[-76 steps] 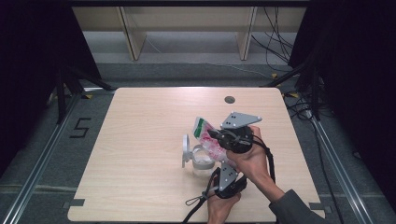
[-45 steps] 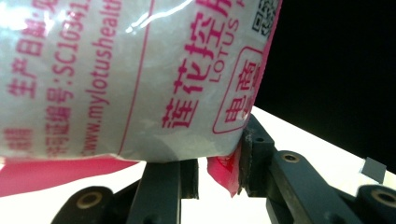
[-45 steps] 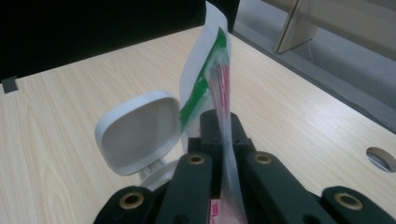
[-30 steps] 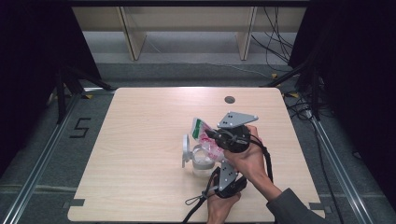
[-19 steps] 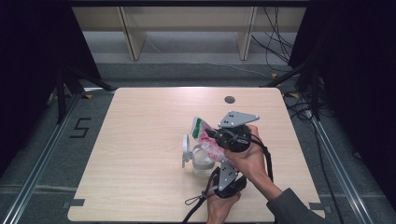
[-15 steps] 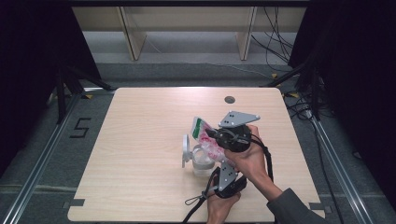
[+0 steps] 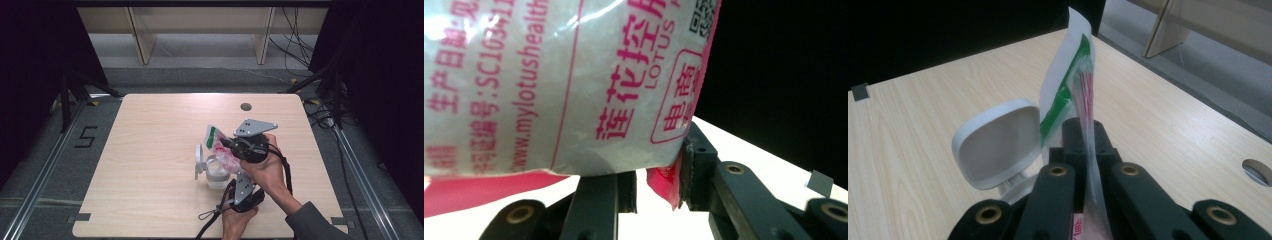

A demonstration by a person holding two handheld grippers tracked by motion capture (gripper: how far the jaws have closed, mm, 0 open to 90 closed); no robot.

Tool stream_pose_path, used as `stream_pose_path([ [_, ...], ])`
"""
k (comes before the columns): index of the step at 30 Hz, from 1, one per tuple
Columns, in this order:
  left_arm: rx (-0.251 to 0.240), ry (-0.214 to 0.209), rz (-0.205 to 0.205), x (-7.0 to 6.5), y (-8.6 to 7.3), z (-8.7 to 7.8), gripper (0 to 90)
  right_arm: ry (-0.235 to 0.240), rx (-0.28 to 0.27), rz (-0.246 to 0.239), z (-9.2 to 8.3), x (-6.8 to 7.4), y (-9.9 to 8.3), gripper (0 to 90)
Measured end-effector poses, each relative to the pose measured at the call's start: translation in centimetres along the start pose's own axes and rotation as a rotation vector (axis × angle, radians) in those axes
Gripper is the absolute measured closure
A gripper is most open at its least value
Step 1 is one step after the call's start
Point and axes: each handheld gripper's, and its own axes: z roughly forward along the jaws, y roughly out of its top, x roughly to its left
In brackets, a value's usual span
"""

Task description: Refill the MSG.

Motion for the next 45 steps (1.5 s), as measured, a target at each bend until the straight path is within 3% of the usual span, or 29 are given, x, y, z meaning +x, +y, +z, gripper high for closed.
stream_pose_path([
  [19,-0.005,0.003,-0.002,-0.11,-0.02,-0.02,72.0,0.001,0.004,-0.015,0.20,0.25,0.00,90.0],
  [23,0.001,0.002,0.002,-0.11,-0.04,-0.04,72.1,0.007,0.004,0.003,0.11,0.24,-0.02,90.0],
  [25,-0.003,0.002,-0.001,-0.16,-0.03,-0.01,72.0,0.007,0.011,-0.014,0.24,0.28,-0.06,90.0],
  [30,-0.003,0.001,-0.001,-0.22,-0.01,-0.03,72.0,-0.004,-0.004,0.009,0.22,0.33,-0.12,90.0],
  [31,-0.010,-0.002,-0.004,-0.22,-0.02,0.01,72.1,0.007,0.005,-0.017,0.27,0.26,-0.09,90.0],
  [35,-0.010,-0.002,-0.005,-0.23,0.08,-0.09,72.1,-0.001,-0.016,-0.004,0.14,0.25,0.00,90.0],
  [39,-0.009,-0.004,-0.003,-0.21,0.06,-0.03,72.1,0.011,0.013,-0.009,0.30,0.34,-0.01,90.0],
  [42,-0.010,-0.002,0.000,-0.19,0.04,0.02,72.1,0.005,-0.006,-0.007,0.15,0.18,0.04,90.0],
  [45,-0.012,-0.002,-0.003,-0.22,0.02,0.04,72.1,0.011,0.014,-0.011,0.34,0.36,-0.01,90.0],
])
